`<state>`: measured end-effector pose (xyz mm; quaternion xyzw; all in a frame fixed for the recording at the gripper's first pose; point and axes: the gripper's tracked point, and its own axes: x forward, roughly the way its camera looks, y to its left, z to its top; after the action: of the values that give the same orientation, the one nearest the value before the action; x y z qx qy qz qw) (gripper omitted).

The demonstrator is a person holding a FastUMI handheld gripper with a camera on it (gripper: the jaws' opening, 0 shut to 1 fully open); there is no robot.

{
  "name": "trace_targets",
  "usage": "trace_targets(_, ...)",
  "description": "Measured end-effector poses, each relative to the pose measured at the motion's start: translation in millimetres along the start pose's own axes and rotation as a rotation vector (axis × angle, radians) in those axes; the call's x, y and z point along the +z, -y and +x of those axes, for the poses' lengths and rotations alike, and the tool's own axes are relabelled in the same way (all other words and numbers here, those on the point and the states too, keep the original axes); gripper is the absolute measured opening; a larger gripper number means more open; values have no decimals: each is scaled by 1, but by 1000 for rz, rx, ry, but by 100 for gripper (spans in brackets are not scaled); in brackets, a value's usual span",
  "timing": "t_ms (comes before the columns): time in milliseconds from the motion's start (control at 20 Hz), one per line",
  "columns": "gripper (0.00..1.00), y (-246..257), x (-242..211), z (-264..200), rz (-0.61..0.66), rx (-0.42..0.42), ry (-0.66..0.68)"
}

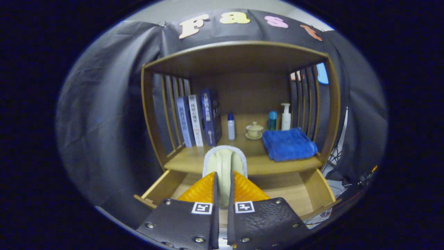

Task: Pull open the drawer, take out the items inside it, and place them on the countertop above the cabinet.

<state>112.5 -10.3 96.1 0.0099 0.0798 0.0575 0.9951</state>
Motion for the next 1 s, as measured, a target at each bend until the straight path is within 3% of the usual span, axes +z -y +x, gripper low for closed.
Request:
trace_targets(200,12,-5,59,-8,3,-10,127)
trace_targets(500,11,-6,110,23,-19,-31,148)
trace_targets(700,11,9,122,63,-65,-83,151)
trace_targets(1000,11,35,93,129,-17,-141,76)
